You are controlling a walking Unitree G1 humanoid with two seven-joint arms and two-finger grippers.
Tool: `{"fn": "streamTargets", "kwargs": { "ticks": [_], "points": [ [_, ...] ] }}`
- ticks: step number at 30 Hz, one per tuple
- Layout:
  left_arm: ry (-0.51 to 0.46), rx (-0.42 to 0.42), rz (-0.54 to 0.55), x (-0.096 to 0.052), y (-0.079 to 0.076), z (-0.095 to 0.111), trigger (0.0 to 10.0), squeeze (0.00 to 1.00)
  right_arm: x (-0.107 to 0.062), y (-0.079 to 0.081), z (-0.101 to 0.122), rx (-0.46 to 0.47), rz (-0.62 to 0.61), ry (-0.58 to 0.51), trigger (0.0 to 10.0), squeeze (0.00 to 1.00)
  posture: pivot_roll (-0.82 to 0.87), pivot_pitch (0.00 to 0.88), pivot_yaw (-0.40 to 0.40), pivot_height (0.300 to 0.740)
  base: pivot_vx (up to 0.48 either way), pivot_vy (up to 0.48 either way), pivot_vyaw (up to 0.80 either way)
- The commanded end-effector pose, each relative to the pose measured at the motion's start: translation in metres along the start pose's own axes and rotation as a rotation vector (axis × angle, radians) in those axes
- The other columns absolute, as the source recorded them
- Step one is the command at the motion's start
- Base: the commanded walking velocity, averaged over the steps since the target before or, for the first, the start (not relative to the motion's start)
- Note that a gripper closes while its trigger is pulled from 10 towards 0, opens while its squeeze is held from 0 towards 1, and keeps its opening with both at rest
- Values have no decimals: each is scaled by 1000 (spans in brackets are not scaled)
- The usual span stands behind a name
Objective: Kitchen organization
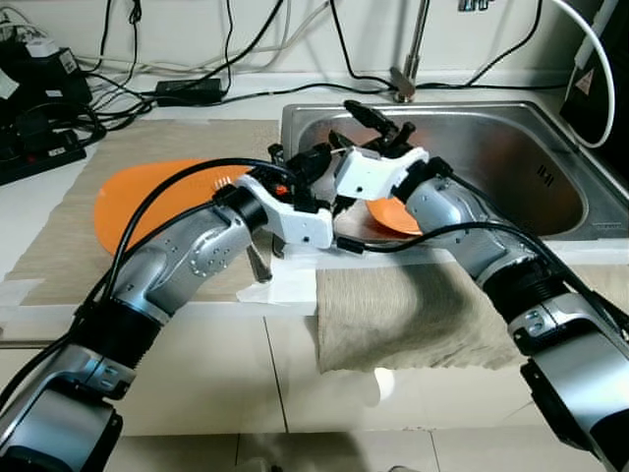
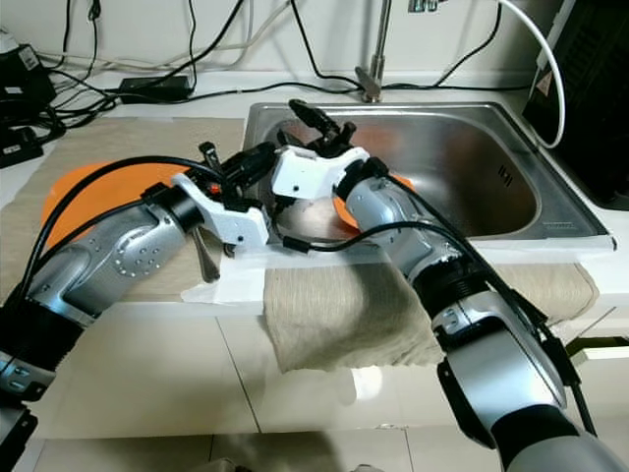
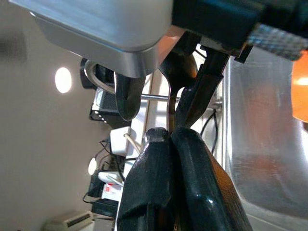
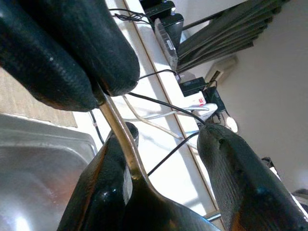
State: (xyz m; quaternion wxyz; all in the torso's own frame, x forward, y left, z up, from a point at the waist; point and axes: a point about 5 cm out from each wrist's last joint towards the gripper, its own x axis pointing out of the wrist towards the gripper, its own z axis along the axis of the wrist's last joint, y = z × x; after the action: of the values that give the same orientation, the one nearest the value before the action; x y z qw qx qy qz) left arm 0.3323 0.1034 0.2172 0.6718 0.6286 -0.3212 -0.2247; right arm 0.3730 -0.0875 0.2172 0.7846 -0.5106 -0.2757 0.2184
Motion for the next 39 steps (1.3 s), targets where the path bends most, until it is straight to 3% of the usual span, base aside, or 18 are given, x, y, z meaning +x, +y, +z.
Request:
{"fn": "streamTargets", "kwargs": {
  "ticks": [1,3,4,14,22,28,29,31,32,35,36,37,38,39],
  "points": [
    [71,11,204,-5,35,-20,10000,894,-19,8,-28,75,34,135,0,482,-4,0,44,740,0,0,0],
    [71,8,206,-5,34,-20,10000,894,-19,8,-28,74,34,133,0,482,-4,0,44,740,0,0,0],
    [72,5,206,-5,33,-20,10000,1000,-19,8,-27,76,36,131,0,482,-4,0,43,740,0,0,0],
    [55,55,164,-8,26,-23,10000,1000,-21,10,-27,34,52,125,0,486,-4,0,40,740,0,0,0],
    [46,85,11,-28,7,-40,10000,1000,-23,5,-31,25,45,137,0,486,-5,0,38,740,0,0,0],
    [80,85,8,-32,5,-48,10000,1000,-24,6,-31,27,41,142,0,486,-5,0,38,740,0,0,0],
    [97,77,24,-32,6,-50,10000,204,-25,7,-31,28,42,143,0,486,-5,0,37,740,0,0,0],
    [101,70,31,-32,7,-50,10000,204,-25,7,-31,28,42,142,0,486,-6,0,37,740,0,0,0],
    [115,59,51,-31,9,-52,10000,0,-25,7,-32,27,43,141,0,490,-7,0,37,740,0,0,0],
    [201,-77,137,-31,15,-60,10000,0,-25,6,-32,56,27,149,0,490,-9,0,37,740,0,0,0],
    [201,-77,137,-31,15,-60,10000,0,-25,6,-32,56,27,149,0,490,-9,0,37,740,0,0,0],
    [323,-341,242,-31,19,-72,10000,0,-25,3,-35,122,-15,180,0,478,-9,0,37,740,0,0,0],
    [370,-452,276,-31,19,-77,10000,0,-25,1,-37,162,-36,196,0,478,-9,0,36,740,0,0,0],
    [370,-452,276,-31,19,-77,10000,0,-25,1,-37,162,-36,196,0,478,-9,0,36,740,0,0,0]
  ]
}}
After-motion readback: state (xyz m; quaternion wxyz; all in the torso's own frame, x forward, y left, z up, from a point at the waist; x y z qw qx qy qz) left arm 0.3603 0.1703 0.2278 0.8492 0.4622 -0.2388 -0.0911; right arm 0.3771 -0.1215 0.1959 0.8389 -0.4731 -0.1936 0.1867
